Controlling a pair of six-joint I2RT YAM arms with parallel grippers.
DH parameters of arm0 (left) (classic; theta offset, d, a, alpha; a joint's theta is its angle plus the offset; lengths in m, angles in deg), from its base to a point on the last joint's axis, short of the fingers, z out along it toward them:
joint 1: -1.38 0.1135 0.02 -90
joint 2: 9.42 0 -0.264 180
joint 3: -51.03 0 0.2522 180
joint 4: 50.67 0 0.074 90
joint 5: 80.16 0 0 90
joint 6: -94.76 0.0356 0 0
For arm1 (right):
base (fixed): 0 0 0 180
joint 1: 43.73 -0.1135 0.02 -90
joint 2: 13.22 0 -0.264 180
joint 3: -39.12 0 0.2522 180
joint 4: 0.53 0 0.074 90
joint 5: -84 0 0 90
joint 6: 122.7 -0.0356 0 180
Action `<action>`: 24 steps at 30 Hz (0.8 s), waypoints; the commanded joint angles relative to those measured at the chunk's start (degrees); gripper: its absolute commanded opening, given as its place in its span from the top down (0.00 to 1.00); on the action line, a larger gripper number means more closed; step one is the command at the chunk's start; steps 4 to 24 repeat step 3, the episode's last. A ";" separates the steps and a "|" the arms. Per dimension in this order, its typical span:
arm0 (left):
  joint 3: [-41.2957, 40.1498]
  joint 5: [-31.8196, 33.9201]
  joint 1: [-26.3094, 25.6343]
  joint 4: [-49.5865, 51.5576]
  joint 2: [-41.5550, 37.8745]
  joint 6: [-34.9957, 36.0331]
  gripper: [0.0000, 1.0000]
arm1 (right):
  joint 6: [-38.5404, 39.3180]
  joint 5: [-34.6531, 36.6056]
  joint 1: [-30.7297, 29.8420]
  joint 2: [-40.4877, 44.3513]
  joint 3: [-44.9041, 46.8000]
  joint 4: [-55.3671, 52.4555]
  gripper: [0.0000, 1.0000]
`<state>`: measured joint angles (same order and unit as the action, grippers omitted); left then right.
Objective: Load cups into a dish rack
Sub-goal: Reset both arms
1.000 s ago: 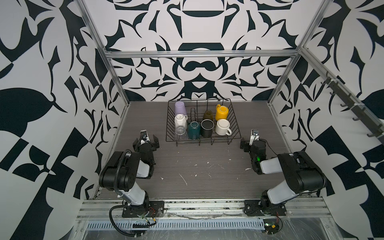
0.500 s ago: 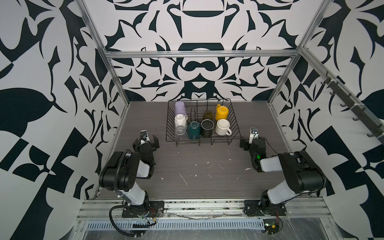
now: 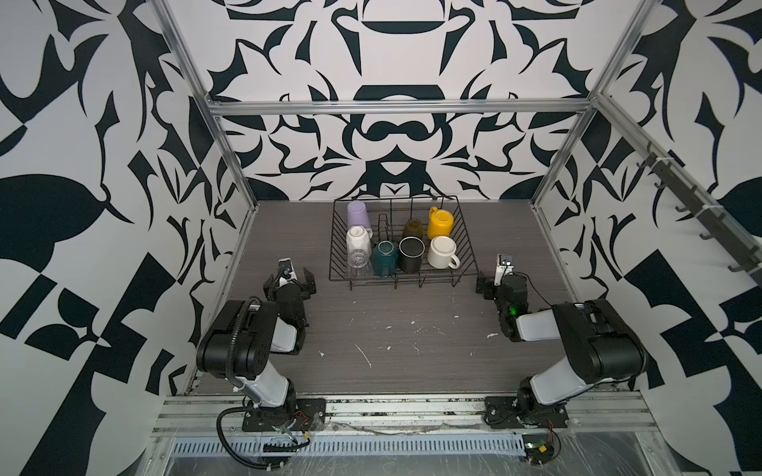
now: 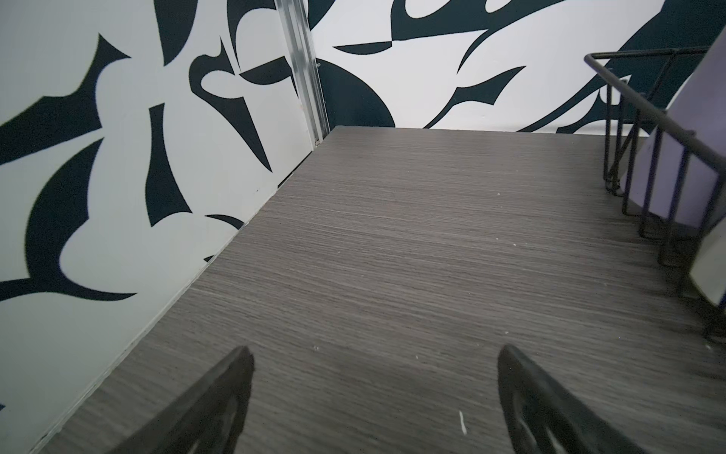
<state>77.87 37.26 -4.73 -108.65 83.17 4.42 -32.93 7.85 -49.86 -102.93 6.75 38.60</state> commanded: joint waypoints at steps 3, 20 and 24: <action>0.84 0.16 0.22 -1.38 -0.04 0.16 0.01 | 0.49 -0.80 -0.06 0.71 -1.28 0.26 0.00; 0.84 0.16 0.22 -1.38 -0.04 0.16 0.01 | 0.49 -0.80 -0.06 0.71 -1.28 0.26 0.00; 0.84 0.16 0.22 -1.38 -0.04 0.16 0.01 | 0.49 -0.80 -0.06 0.71 -1.28 0.26 0.00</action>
